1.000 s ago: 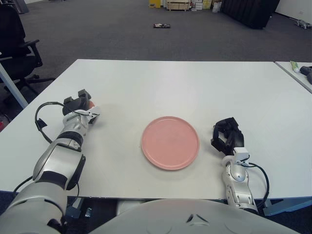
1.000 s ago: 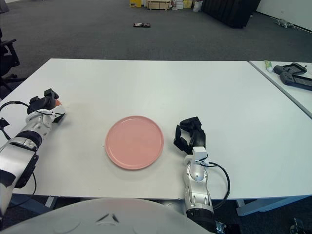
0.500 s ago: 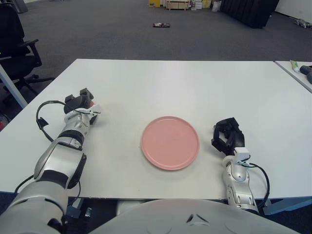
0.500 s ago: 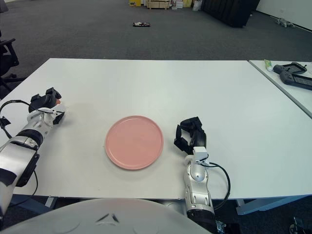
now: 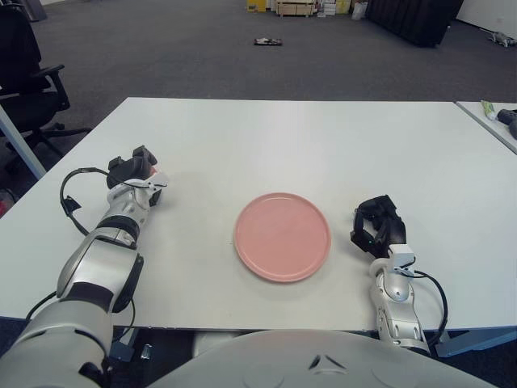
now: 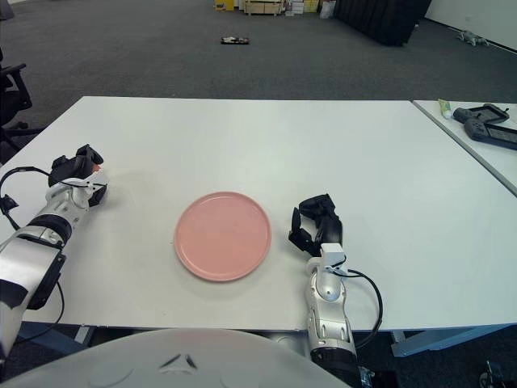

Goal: Put the apple into the plate.

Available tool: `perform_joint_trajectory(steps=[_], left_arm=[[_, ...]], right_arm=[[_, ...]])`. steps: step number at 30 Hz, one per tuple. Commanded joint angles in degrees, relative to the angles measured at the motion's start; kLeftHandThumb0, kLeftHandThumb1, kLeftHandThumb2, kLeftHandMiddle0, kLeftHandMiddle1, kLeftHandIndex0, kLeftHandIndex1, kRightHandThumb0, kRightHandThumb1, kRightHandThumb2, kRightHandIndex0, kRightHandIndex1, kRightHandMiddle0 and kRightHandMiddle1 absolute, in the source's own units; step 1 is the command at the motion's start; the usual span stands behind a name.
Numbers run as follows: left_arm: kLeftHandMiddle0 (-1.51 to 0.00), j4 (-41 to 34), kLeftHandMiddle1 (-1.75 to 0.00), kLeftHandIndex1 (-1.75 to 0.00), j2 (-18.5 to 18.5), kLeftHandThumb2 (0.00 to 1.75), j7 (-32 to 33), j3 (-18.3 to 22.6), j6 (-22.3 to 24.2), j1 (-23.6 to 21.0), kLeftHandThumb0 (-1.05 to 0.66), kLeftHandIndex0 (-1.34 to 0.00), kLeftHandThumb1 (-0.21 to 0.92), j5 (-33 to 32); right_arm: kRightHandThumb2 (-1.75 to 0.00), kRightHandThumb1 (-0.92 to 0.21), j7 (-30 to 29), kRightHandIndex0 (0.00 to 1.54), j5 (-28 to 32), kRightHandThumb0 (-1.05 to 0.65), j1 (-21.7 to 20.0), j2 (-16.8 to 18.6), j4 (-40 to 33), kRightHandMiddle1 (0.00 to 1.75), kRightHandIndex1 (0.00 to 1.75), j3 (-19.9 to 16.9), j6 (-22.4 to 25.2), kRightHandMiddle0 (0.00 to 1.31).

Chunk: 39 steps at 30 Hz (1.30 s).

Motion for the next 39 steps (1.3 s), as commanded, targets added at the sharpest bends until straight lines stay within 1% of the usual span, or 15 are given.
perform_joint_trajectory(steps=[1, 2, 3, 4, 5, 6, 9, 12, 16, 20, 23, 29, 35, 39], left_arm=[[-0.94, 2.1, -1.29, -1.75, -1.5, 1.57, -3.1, -0.1, 0.5, 3.1, 0.0, -0.8, -0.03, -0.4], [-0.85, 2.1, -1.45, -1.75, -1.6, 1.59, -3.0, -0.1, 0.4, 3.2, 0.0, -0.76, 0.0, -0.4], [-0.78, 2.0, -1.56, -1.75, -1.6, 1.59, -2.9, 0.0, 0.3, 3.2, 0.0, -0.73, 0.03, -0.3], [-0.76, 2.0, -1.6, -1.75, -1.6, 1.59, -2.9, 0.0, 0.2, 3.3, 0.0, -0.72, 0.04, -0.3], [-0.83, 2.0, -1.47, -1.75, -1.6, 1.58, -3.0, 0.0, 0.1, 3.3, 0.0, -0.74, 0.01, -0.3], [-0.88, 1.9, -1.39, -1.75, -1.6, 1.57, -3.1, 0.0, 0.1, 3.1, 0.0, -0.76, 0.0, -0.3], [-0.94, 1.6, -1.29, -1.75, -1.5, 1.56, -3.3, 0.0, 0.0, 2.9, 0.0, -0.78, -0.02, -0.3], [-0.97, 1.7, -1.26, -1.75, -1.5, 1.56, -3.3, -0.1, -0.4, 3.0, 0.0, -0.78, -0.03, -0.3], [-0.99, 1.7, -1.27, -1.75, -1.4, 1.57, -3.3, -0.1, -1.2, 3.0, 0.0, -0.76, -0.04, -0.3], [-0.99, 1.5, -1.31, -1.75, -1.3, 1.59, -3.0, 0.1, -1.9, 2.9, 0.0, -0.74, -0.05, -0.5], [-0.98, 1.4, -1.36, -1.75, -1.2, 1.61, -2.5, 0.2, -2.7, 2.9, 0.0, -0.73, -0.05, -0.6], [-0.97, -1.2, -1.42, -1.75, -0.8, 1.62, -0.9, -0.3, -4.0, 2.3, 0.0, -0.71, -0.05, -0.4], [-0.97, -1.5, -1.43, -1.75, -0.8, 1.62, -0.3, -0.4, -4.6, 2.2, 0.0, -0.7, -0.04, -0.4], [-0.96, -3.6, -1.43, -1.75, -1.0, 1.6, 0.5, -0.9, -4.9, 1.4, 0.0, -0.68, -0.03, 0.1]], right_arm=[[-1.05, -0.54, -0.2, 0.6, 0.3, -0.41, -0.2, 0.0, 0.0, 1.75, 1.36, -0.4, 0.9, 0.44], [-1.05, -0.54, -0.3, 0.6, 0.2, -0.41, -0.3, 0.0, 0.1, 1.75, 1.35, -0.4, 0.6, 0.44], [-1.04, -0.54, -0.4, 0.6, 0.1, -0.41, -0.3, 0.0, 0.2, 1.75, 1.35, -0.4, 0.5, 0.44], [-1.04, -0.54, -0.4, 0.6, 0.0, -0.41, -0.3, -0.1, 0.3, 1.75, 1.35, -0.4, 0.3, 0.44], [-1.04, -0.55, -0.4, 0.6, 0.0, -0.41, -0.3, -0.1, 0.4, 1.75, 1.34, -0.4, 0.2, 0.43], [-1.03, -0.55, -0.4, 0.6, -0.1, -0.41, -0.3, -0.1, 0.4, 1.75, 1.34, -0.4, 0.2, 0.43], [-1.03, -0.55, -0.6, 0.6, -0.2, -0.41, -0.3, -0.1, 0.4, 1.75, 1.33, -0.4, 0.5, 0.43], [-1.02, -0.56, -0.7, 0.59, -0.2, -0.41, -0.3, -0.1, 0.3, 1.75, 1.33, -0.4, 0.8, 0.42], [-1.0, -0.57, -0.4, 0.59, 0.1, -0.4, -0.3, -0.1, 0.4, 1.75, 1.33, -0.4, 0.6, 0.41], [-1.0, -0.57, -0.5, 0.59, 0.0, -0.4, -0.3, -0.1, 0.6, 1.75, 1.33, -0.4, -0.1, 0.41], [-1.02, -0.56, -0.7, 0.6, -0.2, -0.41, -0.3, -0.1, 0.7, 1.75, 1.32, -0.4, -0.5, 0.42], [-1.06, -0.53, -0.7, 0.62, -0.1, -0.41, -0.3, 0.0, 0.7, 1.75, 1.33, -0.3, -0.6, 0.44], [-1.05, -0.54, -0.4, 0.6, 0.4, -0.41, -0.2, 0.1, 0.5, 1.75, 1.34, -0.3, -0.4, 0.44], [-1.03, -0.55, -0.3, 0.59, 0.7, -0.41, -0.1, 0.2, 0.3, 1.75, 1.34, -0.4, 0.0, 0.43]])
